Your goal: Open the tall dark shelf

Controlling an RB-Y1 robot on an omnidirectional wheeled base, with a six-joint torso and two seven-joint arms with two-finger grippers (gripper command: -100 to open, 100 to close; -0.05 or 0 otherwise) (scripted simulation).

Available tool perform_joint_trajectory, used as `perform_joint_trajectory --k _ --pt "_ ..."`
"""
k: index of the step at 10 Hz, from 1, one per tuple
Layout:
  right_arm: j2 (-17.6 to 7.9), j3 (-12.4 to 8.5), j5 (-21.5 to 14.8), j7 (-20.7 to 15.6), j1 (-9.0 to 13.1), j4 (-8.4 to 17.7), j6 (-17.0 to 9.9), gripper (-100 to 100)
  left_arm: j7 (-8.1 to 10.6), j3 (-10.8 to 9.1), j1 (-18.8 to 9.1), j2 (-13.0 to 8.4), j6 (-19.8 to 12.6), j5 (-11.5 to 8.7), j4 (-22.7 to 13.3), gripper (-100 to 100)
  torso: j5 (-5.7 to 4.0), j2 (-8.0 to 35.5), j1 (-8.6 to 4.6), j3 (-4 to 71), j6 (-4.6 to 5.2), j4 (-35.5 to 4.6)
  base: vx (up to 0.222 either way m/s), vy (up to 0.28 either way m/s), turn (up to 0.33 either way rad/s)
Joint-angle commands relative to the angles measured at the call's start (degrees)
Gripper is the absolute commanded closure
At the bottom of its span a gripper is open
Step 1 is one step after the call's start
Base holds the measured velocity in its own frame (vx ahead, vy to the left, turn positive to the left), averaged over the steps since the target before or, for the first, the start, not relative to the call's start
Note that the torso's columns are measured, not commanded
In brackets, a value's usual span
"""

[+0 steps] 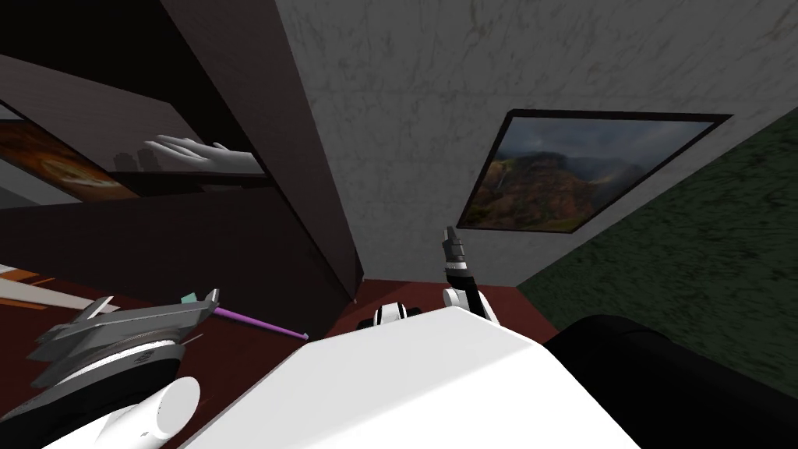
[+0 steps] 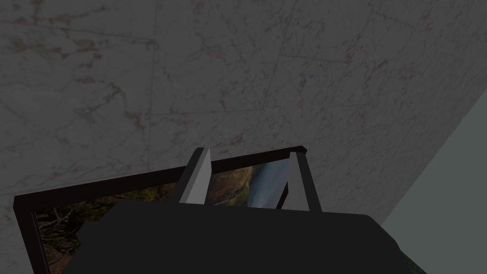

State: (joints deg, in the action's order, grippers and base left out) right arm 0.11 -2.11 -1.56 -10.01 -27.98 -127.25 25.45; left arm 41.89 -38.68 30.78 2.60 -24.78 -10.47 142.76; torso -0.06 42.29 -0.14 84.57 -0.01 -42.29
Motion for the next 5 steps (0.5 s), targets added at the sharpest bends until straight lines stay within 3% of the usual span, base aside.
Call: perform_joint_trajectory --k 1,2,5 --pt "0.0 0.0 0.0 0.0 0.0 0.0 0.0 0 0.49 -0.42 0.4 -0.1 -1.2 -0.1 1.4 -100 0.02 0.0 0.01 0.0 0.01 0.0 0.012 0.009 -0.004" --pt "0.0 0.0 0.0 0.0 0.0 0.0 0.0 0 0.60 -0.47 0.4 -0.1 -1.4 -0.1 1.6 0 0.04 0.1 0.06 0.0 0.01 0.0 0.000 0.000 0.000" --pt "0.0 0.0 0.0 0.0 0.0 0.0 0.0 0 0.59 -0.46 0.4 -0.1 -1.4 -0.1 1.6 0 0.06 0.0 0.14 0.0 0.01 0.0 0.000 0.000 0.000"
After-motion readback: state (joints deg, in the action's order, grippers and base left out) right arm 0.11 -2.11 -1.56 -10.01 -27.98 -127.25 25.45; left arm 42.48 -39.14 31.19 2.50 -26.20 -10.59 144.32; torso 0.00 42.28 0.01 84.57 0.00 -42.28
